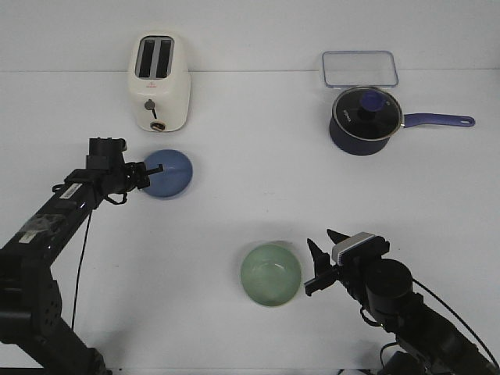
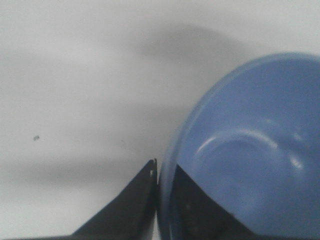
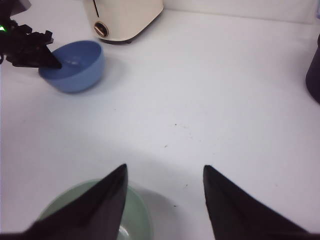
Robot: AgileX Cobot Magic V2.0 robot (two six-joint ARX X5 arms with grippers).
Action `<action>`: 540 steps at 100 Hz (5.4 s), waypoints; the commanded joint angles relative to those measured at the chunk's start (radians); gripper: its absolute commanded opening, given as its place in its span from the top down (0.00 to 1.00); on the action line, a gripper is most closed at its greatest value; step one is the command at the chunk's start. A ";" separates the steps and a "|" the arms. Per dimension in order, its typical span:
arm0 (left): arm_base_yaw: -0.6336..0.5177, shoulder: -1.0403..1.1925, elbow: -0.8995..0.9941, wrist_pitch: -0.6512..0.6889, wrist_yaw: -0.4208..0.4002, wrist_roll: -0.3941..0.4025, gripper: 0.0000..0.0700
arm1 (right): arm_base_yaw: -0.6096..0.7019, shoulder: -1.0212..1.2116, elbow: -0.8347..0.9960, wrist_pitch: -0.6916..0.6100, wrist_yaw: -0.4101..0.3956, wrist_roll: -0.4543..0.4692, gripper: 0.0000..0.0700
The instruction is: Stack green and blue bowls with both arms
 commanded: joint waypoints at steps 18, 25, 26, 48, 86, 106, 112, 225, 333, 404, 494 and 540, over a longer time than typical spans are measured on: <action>-0.095 -0.266 0.024 -0.040 0.058 0.034 0.99 | 0.011 0.005 0.006 0.013 0.005 -0.005 0.56; -0.151 -0.321 0.015 -0.070 0.058 0.033 0.99 | 0.011 0.005 0.006 0.013 0.005 -0.006 0.56; -0.161 -0.328 0.012 -0.073 0.058 0.033 0.99 | 0.011 0.005 0.006 0.013 0.005 -0.006 0.56; -0.460 -0.421 -0.116 -0.065 0.050 -0.019 0.99 | 0.011 0.005 0.006 0.013 0.005 -0.015 0.56; -0.765 -0.295 -0.182 -0.001 -0.044 -0.079 0.99 | 0.011 0.005 0.006 0.013 0.005 -0.028 0.56; -0.798 -0.268 -0.182 -0.005 -0.044 -0.079 0.89 | 0.011 0.005 0.006 0.012 0.005 -0.028 0.56; -0.804 -0.269 -0.182 -0.003 -0.044 -0.079 0.71 | 0.011 0.005 0.006 0.012 0.005 -0.027 0.55; -0.766 -1.091 -0.636 -0.019 -0.269 -0.041 0.98 | 0.043 -0.113 -0.050 -0.093 -0.056 -0.001 0.98; -0.056 -1.650 -1.179 0.371 -0.183 0.267 0.98 | 0.043 -0.114 -0.049 -0.091 -0.056 -0.002 0.98; -0.016 -1.752 -1.249 0.339 -0.183 0.262 0.98 | 0.043 -0.114 -0.049 -0.085 -0.056 -0.002 0.98; -0.016 -1.752 -1.249 0.339 -0.182 0.262 0.98 | -0.668 -0.627 -0.582 0.261 -0.224 -0.249 0.98; -0.016 -1.752 -1.249 0.340 -0.182 0.262 0.98 | -0.671 -0.668 -0.687 0.297 -0.217 -0.238 0.98</action>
